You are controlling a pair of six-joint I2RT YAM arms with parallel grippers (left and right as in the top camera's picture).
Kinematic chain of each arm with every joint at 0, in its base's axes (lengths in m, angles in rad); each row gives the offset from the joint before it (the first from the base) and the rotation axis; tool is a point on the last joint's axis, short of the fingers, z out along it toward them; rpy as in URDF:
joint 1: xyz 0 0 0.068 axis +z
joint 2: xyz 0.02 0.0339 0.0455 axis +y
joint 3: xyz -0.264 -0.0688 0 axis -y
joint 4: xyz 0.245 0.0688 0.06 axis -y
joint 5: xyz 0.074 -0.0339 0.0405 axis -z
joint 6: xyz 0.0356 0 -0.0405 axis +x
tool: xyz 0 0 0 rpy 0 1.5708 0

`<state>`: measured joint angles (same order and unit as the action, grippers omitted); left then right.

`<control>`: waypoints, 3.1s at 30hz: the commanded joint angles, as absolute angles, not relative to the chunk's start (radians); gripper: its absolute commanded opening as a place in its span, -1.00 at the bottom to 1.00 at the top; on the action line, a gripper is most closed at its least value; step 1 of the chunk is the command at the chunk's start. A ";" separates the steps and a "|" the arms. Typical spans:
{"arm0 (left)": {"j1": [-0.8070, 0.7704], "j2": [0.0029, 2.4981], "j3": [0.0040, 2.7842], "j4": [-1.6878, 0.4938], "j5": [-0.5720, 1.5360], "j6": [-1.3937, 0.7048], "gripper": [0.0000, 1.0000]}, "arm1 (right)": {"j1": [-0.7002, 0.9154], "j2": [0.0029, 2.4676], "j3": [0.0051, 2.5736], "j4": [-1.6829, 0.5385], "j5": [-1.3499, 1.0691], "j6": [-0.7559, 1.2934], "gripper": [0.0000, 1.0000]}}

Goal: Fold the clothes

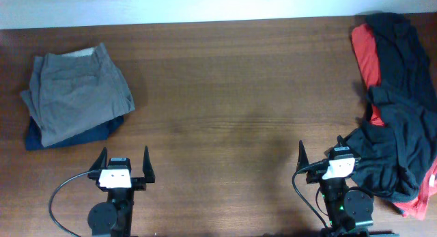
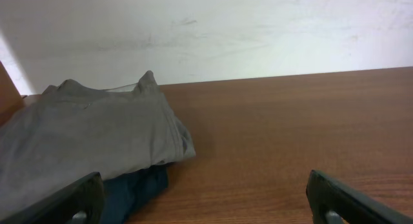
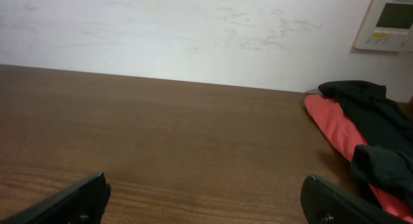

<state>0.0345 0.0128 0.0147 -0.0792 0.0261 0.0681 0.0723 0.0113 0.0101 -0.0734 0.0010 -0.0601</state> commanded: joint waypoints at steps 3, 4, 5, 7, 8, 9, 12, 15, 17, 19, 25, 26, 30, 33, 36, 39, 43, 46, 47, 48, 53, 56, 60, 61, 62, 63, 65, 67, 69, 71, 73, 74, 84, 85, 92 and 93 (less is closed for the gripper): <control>0.031 0.005 0.009 -0.080 0.038 0.084 0.99 | 0.065 0.013 0.006 -0.080 0.011 -0.063 0.97; 0.031 0.005 0.009 -0.080 0.038 0.084 0.99 | 0.065 0.013 0.006 -0.080 0.010 -0.063 0.97; 0.031 0.005 0.009 -0.080 0.038 0.084 0.99 | 0.065 0.013 0.006 -0.080 0.011 -0.063 0.97; 0.031 0.005 0.009 -0.080 0.037 0.084 0.99 | 0.065 0.013 0.006 -0.079 0.011 -0.063 0.97; 0.031 0.005 0.009 -0.080 0.038 0.084 0.99 | 0.065 0.013 0.006 -0.079 0.011 -0.063 0.97; 0.031 0.005 0.009 -0.080 0.038 0.084 0.99 | 0.065 0.013 0.006 -0.079 0.010 -0.063 0.97; 0.031 0.005 0.009 -0.080 0.038 0.083 0.99 | 0.065 0.013 0.006 -0.079 0.010 -0.063 0.98; 0.031 0.005 0.009 -0.080 0.038 0.075 0.99 | 0.065 0.013 0.006 -0.079 0.011 -0.063 0.97; 0.031 0.006 0.009 -0.080 0.038 0.055 0.99 | 0.065 0.013 0.006 -0.079 0.015 -0.063 0.97; 0.031 0.011 0.013 -0.080 0.040 0.036 0.99 | 0.065 0.013 0.006 -0.080 0.025 -0.062 0.97; 0.031 0.112 0.094 -0.080 0.072 0.038 0.99 | 0.065 0.053 0.070 -0.165 0.099 0.028 0.97; 0.031 0.139 0.114 -0.080 0.072 0.038 0.99 | 0.065 0.066 0.083 -0.174 0.102 0.028 0.97; 0.031 0.315 0.234 -0.089 0.072 0.038 0.99 | 0.064 0.197 0.193 -0.236 0.118 0.028 0.97; 0.031 0.486 0.372 -0.150 0.072 0.038 0.99 | 0.064 0.340 0.300 -0.287 0.125 0.073 0.97; 0.031 0.626 0.495 -0.224 0.072 0.038 0.99 | 0.064 0.477 0.406 -0.344 0.125 0.115 0.98; 0.031 0.772 0.623 -0.305 0.091 0.038 0.99 | 0.064 0.631 0.533 -0.419 0.117 0.114 0.97; 0.031 0.912 0.748 -0.384 0.208 0.038 0.99 | 0.064 0.841 0.719 -0.519 0.116 0.113 0.97; 0.031 0.949 0.782 -0.408 0.302 0.038 0.99 | 0.063 0.943 0.804 -0.562 0.124 0.096 0.97; 0.031 0.951 0.783 -0.406 0.316 0.038 0.99 | 0.057 0.976 0.830 -0.585 0.142 0.087 0.98; 0.031 0.950 0.783 -0.406 0.315 0.038 0.99 | 0.049 0.995 0.842 -0.599 0.159 0.087 0.97; 0.031 0.949 0.783 -0.406 0.316 0.038 0.99 | -0.114 1.113 0.860 -0.735 0.244 0.282 0.98; 0.031 0.949 0.783 -0.406 0.316 0.038 0.99 | -0.225 1.199 0.858 -0.799 0.240 0.349 0.98; 0.031 0.949 0.783 -0.406 0.316 0.038 0.99 | -0.313 1.354 0.856 -0.813 0.237 0.349 0.98; 0.031 0.949 0.783 -0.406 0.316 0.038 0.99 | -0.320 1.384 0.856 -0.805 0.237 0.349 0.98; 0.031 0.949 0.783 -0.406 0.316 0.038 0.99 | -0.324 1.420 0.856 -0.792 0.237 0.349 0.98; 0.031 0.949 0.783 -0.406 0.316 0.038 0.99 | -0.324 1.474 0.856 -0.773 0.241 0.349 0.97; 0.031 0.949 0.783 -0.406 0.316 0.038 0.99 | -0.324 1.534 0.856 -0.758 0.241 0.349 0.97; 0.031 0.949 0.783 -0.406 0.316 0.038 0.99 | -0.324 1.615 0.856 -0.733 0.241 0.349 0.98; 0.031 0.949 0.783 -0.406 0.316 0.038 0.99 | -0.324 1.689 0.856 -0.712 0.241 0.349 0.98; 0.031 0.949 0.783 -0.407 0.316 0.038 0.99 | -0.324 1.729 0.856 -0.701 0.240 0.349 0.97; 0.031 0.949 0.783 -0.407 0.316 0.038 0.99 | -0.324 1.772 0.856 -0.694 0.240 0.350 0.98; 0.031 0.949 0.783 -0.407 0.316 0.038 0.99 | -0.324 1.784 0.856 -0.691 0.239 0.350 0.99; 0.031 0.949 0.783 -0.406 0.316 0.038 0.99 | -0.321 1.776 0.868 -0.720 0.142 0.349 -0.92; 0.031 0.949 0.783 -0.406 0.316 0.038 0.99 | -0.321 1.760 0.882 -0.744 0.138 0.349 -0.92; 0.031 0.949 0.783 -0.388 0.315 0.038 0.99 | -0.276 1.536 1.149 -0.996 -0.039 0.270 -0.92; 0.031 0.949 0.783 -0.382 0.315 0.038 0.99 | -0.247 1.501 1.188 -1.016 -0.055 0.254 -0.92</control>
<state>0.0345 0.9504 0.7616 -0.3981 0.3004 0.0437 -0.3077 1.6405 1.0519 -0.9794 0.0597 0.3134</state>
